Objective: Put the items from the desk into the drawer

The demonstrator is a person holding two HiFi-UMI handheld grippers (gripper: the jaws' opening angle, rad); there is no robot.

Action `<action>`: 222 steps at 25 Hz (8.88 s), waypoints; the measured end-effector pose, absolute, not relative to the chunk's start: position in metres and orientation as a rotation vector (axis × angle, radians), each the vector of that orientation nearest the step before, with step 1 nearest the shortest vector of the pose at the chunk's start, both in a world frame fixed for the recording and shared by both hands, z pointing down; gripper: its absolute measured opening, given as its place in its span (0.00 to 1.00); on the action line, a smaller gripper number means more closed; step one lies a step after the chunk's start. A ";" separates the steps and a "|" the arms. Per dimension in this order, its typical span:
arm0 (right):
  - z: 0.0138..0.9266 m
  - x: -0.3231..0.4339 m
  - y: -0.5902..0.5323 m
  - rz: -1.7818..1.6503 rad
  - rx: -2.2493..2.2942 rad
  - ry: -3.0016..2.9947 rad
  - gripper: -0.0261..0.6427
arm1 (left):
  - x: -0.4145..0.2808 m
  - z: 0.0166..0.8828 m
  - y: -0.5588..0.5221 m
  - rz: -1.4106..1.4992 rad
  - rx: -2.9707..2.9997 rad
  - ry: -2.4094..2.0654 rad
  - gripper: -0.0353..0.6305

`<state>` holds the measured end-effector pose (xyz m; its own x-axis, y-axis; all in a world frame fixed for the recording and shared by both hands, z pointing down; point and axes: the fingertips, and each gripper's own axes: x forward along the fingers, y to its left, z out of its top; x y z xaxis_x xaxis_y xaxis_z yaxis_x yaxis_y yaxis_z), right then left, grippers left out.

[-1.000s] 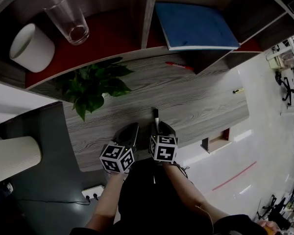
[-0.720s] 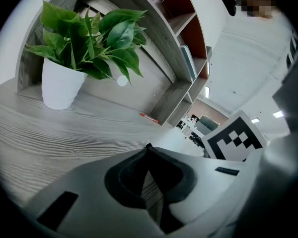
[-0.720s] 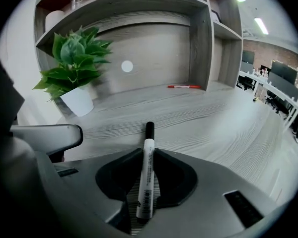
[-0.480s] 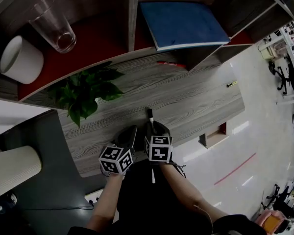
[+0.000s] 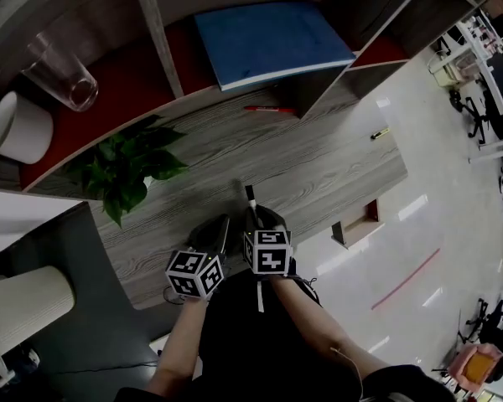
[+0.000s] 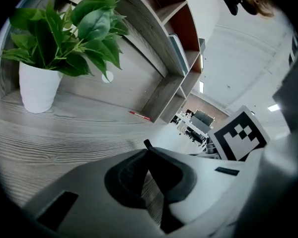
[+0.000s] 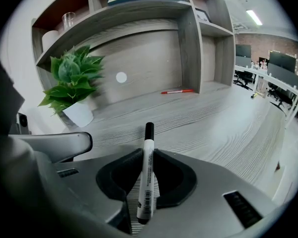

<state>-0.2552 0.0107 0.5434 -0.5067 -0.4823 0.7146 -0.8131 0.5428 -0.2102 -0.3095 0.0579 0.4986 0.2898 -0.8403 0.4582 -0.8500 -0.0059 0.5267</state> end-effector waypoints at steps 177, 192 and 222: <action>0.533 -0.330 -0.229 -0.144 0.293 -2.352 0.18 | -0.303 0.500 -0.162 0.289 2.089 -1.645 0.06; 0.575 -0.343 -0.246 -0.023 0.129 -2.114 0.28 | -0.343 0.504 -0.165 0.262 2.147 -1.656 0.06; 0.550 -0.320 -0.206 0.063 0.161 -2.111 0.14 | -0.320 0.497 -0.144 0.262 2.163 -1.591 0.06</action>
<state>-0.3198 -0.2064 0.5501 -0.5114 -0.0896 0.8547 -0.1403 0.9899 0.0199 -0.3201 -0.1440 0.4967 0.3203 -0.8582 0.4012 -0.9415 -0.2413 0.2354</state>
